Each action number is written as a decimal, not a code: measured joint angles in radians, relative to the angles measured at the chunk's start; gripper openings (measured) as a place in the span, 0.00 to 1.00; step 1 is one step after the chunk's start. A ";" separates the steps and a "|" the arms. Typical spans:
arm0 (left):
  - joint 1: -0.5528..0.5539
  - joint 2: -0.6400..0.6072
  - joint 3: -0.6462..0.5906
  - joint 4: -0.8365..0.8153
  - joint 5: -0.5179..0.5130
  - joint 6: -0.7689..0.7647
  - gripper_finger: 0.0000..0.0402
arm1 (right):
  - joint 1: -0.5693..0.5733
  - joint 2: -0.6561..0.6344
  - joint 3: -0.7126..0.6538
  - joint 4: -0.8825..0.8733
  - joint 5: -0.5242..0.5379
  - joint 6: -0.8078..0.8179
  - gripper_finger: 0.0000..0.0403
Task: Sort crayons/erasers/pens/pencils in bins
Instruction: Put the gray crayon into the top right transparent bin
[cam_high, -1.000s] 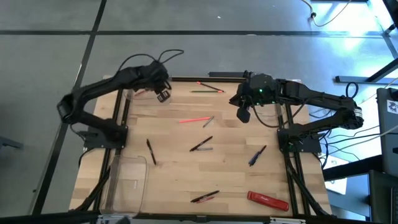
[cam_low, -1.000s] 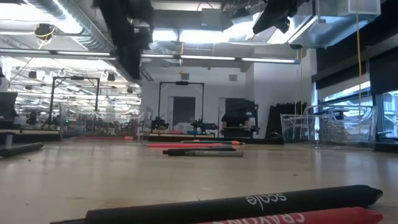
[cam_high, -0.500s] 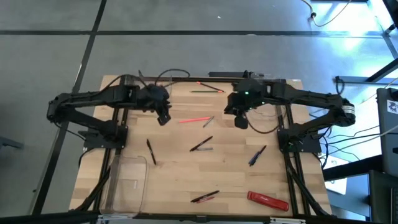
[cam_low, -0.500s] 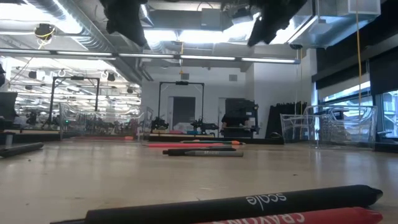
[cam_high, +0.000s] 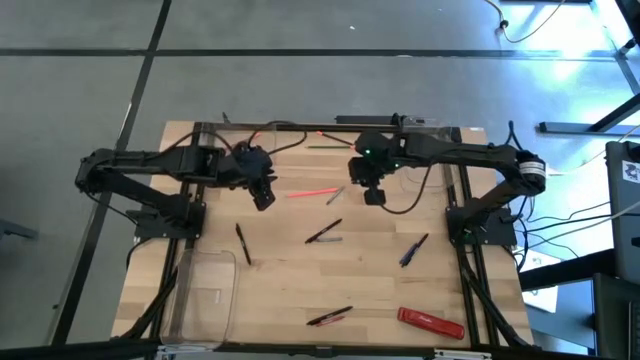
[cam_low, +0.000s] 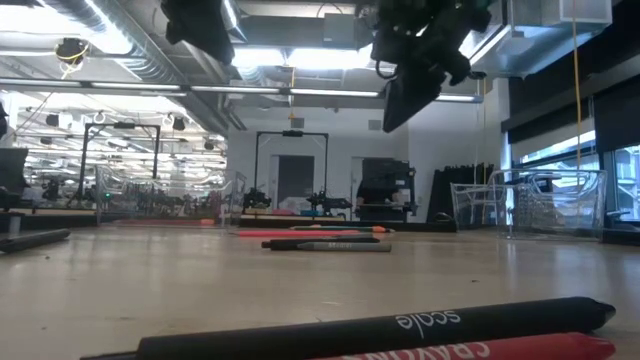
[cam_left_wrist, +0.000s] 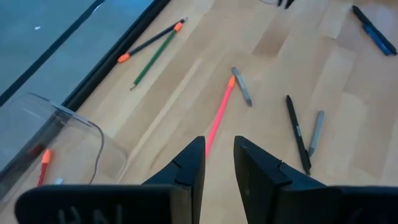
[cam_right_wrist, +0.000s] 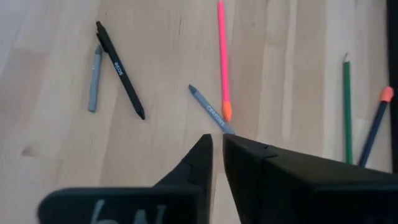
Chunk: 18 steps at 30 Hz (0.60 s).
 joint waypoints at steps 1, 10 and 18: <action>-0.004 0.000 0.000 0.001 0.000 0.000 0.19 | 0.000 0.010 0.000 0.002 0.000 0.000 0.13; -0.015 0.000 0.000 0.001 -0.005 -0.024 0.19 | 0.000 0.121 0.000 0.119 0.012 -0.007 0.34; -0.015 0.000 0.000 0.001 -0.005 -0.026 0.19 | 0.001 0.270 -0.001 0.137 0.009 -0.173 0.37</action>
